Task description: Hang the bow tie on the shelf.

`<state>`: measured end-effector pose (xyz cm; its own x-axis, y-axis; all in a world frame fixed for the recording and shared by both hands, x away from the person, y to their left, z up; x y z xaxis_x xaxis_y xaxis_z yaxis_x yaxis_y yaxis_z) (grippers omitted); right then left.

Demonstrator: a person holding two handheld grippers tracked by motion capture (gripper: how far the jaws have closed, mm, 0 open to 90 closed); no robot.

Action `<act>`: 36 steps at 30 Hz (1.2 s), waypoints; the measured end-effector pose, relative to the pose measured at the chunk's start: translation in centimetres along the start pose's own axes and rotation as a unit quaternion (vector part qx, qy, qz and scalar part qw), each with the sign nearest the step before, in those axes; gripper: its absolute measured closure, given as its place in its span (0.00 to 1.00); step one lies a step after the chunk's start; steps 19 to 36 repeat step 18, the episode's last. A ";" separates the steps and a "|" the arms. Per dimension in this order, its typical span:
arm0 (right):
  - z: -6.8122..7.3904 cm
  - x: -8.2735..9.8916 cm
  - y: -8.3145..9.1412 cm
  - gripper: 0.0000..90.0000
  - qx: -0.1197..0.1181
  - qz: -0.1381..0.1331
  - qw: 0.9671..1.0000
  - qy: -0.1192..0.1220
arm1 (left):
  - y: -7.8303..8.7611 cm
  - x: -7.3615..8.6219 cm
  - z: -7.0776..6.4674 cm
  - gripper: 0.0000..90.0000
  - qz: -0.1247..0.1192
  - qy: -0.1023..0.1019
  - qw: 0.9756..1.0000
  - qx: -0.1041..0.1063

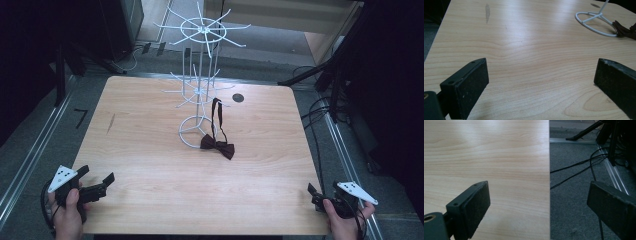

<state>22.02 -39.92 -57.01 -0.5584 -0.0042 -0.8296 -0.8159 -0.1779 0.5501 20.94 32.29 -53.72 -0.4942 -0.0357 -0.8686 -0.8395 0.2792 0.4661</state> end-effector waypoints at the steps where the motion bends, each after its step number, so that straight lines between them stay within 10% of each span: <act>1: 0.0 0.0 0.0 0.06 0.000 0.000 1.000 0.000 | 0.0 0.0 0.0 0.00 0.000 0.000 1.000 0.000; 36: 0.1 0.9 0.8 0.09 0.016 -0.028 0.999 0.002 | -0.2 0.0 -0.1 0.00 0.009 -0.004 1.000 -0.001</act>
Point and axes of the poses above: each handheld gripper's, and its own axes: y roughly backward along the jaws, x roughly out of its underside, z roughly to its left, the point moved 3 cm from there along -y, roughly forward along the jaws, and after that the axes turned 2 degrees about -x, right-handed, at the moved point
